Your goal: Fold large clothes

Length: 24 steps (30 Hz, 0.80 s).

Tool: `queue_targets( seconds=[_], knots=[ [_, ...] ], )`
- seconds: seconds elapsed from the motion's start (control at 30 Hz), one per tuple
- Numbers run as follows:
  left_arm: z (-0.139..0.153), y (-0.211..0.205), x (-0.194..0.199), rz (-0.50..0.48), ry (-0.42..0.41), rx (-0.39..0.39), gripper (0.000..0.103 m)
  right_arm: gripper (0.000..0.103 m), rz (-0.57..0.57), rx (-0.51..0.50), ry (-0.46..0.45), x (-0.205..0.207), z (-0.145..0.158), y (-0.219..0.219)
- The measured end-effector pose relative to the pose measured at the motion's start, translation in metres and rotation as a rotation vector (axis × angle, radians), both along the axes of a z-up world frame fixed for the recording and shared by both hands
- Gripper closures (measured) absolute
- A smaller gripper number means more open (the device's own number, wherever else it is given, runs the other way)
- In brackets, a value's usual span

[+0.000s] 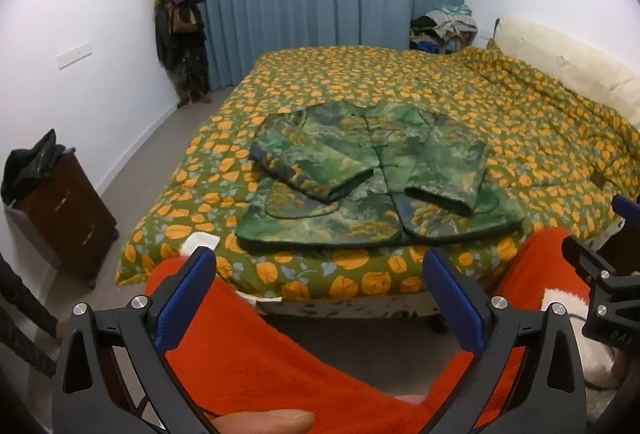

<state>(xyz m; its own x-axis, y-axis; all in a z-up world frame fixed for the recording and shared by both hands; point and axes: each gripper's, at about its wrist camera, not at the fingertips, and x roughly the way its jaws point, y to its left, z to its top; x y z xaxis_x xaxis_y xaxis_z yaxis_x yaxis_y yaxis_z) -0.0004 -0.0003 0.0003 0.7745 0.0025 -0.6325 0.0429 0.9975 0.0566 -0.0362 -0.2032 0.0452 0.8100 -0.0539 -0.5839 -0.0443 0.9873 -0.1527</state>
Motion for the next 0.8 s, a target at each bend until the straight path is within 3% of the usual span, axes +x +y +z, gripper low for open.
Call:
queue_targets(
  seconds=[0.8],
  knots=[
    [-0.009,-0.005,-0.001,-0.015,0.028,0.003,0.000,0.000,-0.014,-0.006,0.012,0.000,-0.009,-0.002]
  ],
)
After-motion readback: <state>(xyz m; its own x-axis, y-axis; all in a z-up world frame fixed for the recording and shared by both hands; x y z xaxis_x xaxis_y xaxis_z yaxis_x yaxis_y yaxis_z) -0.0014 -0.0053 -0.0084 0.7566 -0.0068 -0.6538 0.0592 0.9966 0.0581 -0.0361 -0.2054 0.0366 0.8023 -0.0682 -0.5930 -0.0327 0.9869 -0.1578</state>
